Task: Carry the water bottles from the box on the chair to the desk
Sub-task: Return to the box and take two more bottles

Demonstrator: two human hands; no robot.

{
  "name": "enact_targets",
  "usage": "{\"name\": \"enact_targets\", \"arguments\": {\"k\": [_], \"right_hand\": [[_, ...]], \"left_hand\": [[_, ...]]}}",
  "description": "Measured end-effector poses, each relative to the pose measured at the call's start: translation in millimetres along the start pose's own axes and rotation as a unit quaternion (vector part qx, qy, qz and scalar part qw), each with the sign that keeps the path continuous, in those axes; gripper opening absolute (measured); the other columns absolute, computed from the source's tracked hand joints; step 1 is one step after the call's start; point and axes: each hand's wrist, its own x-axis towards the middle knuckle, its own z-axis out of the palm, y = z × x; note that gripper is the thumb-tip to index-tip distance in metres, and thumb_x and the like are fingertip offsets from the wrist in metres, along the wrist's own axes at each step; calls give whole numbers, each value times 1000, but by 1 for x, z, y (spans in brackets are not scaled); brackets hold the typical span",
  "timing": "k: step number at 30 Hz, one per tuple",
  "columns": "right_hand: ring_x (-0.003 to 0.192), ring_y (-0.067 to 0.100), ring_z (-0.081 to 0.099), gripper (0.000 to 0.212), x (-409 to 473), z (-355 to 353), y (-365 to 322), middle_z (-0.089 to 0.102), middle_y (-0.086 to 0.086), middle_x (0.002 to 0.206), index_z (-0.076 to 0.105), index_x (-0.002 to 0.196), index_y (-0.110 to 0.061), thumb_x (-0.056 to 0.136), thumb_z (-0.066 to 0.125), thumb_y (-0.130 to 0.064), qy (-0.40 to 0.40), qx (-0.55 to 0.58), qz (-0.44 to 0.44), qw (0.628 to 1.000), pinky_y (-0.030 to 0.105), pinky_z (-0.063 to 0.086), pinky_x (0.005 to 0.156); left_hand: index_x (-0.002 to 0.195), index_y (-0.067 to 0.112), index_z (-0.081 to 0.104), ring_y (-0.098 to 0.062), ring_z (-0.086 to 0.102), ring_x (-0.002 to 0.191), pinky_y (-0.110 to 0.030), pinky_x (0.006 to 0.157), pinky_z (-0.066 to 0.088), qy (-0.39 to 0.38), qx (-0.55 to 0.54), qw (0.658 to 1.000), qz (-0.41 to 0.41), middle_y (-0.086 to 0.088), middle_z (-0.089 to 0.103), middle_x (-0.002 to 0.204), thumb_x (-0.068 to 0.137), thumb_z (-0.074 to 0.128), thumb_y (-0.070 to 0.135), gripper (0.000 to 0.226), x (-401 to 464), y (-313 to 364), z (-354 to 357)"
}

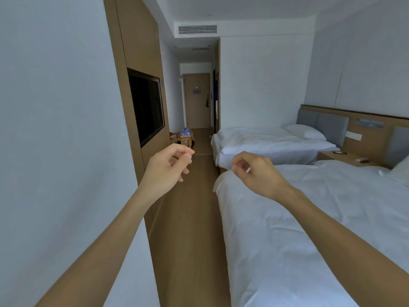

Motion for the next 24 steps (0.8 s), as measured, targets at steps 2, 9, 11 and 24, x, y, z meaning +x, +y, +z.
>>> {"name": "enact_targets", "arguments": {"k": [2,9,11,24], "right_hand": [[83,-4,58,9,35,10,27,62,-18,89,62,101,-30,94,57,-31,-1,11,-5,1000,7,41,68],[86,1,60,14,164,38,105,65,-12,93,63,106,-25,96,56,-30,-27,24,-24,999,15,47,75],[85,0,59,14,197,50,124,64,-14,91,63,107,-24,95,56,-29,-34,28,-31,999,10,44,71],[87,-2,58,14,422,192,238,61,-17,92,62,108,-28,94,58,-31,-60,50,-59,995,14,46,73]], "left_hand": [[106,28,65,-5,67,72,-16,57,56,7,0,1000,-1,9,67,89,97,53,26,15,31,-17,15],[102,35,66,-7,68,79,-27,64,59,20,3,1000,-23,11,68,90,96,55,27,15,145,-74,53],[102,36,66,-7,68,79,-29,64,59,22,12,999,-25,12,67,89,96,56,27,15,173,-92,62],[99,41,65,-7,67,79,-24,62,58,40,0,999,-36,17,65,86,95,56,30,15,374,-276,100]]}}
